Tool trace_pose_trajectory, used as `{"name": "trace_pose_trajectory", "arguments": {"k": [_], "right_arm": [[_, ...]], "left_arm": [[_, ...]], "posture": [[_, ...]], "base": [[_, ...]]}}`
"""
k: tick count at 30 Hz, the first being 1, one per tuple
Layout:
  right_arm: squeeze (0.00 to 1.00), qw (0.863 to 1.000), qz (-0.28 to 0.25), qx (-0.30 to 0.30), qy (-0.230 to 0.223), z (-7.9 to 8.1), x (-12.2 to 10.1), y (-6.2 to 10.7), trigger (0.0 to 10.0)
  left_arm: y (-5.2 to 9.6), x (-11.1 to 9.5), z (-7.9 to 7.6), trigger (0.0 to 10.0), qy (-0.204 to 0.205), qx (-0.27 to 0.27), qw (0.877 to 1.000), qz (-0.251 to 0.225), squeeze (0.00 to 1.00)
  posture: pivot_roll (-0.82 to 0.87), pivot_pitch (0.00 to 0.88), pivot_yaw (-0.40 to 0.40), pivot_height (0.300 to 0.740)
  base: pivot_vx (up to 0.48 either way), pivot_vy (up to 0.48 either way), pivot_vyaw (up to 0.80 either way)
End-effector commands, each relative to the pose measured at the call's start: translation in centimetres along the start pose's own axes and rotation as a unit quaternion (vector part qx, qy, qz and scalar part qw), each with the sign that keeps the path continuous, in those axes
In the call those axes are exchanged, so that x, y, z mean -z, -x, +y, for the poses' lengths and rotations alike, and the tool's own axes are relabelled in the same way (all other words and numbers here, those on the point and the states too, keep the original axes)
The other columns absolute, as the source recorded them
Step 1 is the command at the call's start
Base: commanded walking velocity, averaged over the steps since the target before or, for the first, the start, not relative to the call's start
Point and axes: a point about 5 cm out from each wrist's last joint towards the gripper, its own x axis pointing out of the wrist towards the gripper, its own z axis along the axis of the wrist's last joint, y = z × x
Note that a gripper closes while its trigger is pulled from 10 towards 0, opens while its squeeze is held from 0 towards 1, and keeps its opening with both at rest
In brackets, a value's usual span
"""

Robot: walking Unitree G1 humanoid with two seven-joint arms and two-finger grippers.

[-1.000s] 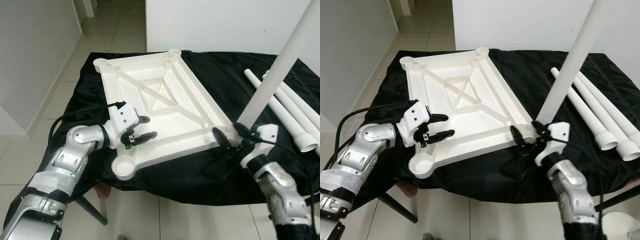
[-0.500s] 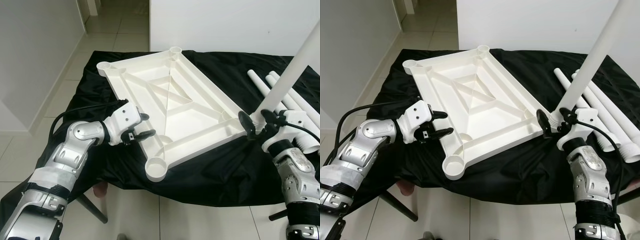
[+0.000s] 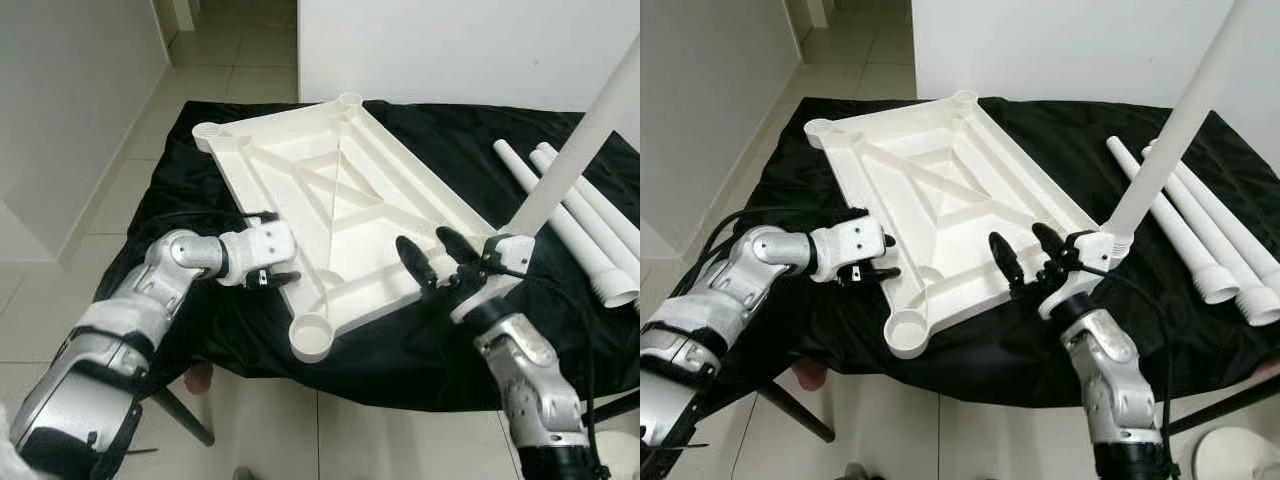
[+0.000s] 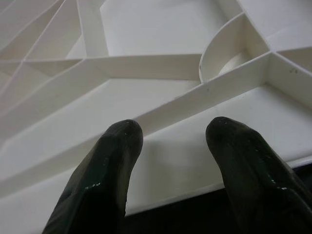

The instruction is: Building children table

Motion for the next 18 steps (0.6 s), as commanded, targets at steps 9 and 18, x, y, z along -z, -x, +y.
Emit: {"name": "trace_pose_trajectory", "arguments": {"k": [9, 18], "right_arm": [[0.00, 1.000, 0.003, 0.022, -0.014, 0.2, -0.5, 1.1, 10.0], [0.00, 0.999, 0.008, 0.029, -0.014, 0.2, -0.5, 1.7, 10.0]], "left_arm": [[-1.1, 0.1, 1.6, 10.0, -0.039, -0.090, 0.995, 0.024, 0.00], [-2.3, -0.7, 1.6, 10.0, -0.059, -0.064, 0.996, 0.016, 0.00]], "posture": [[-0.06, 0.091, 0.041, 0.740], [-0.08, 0.102, 0.057, 0.740]], "base": [[0.000, 0.000, 0.00], [0.000, 0.000, 0.00]]}}
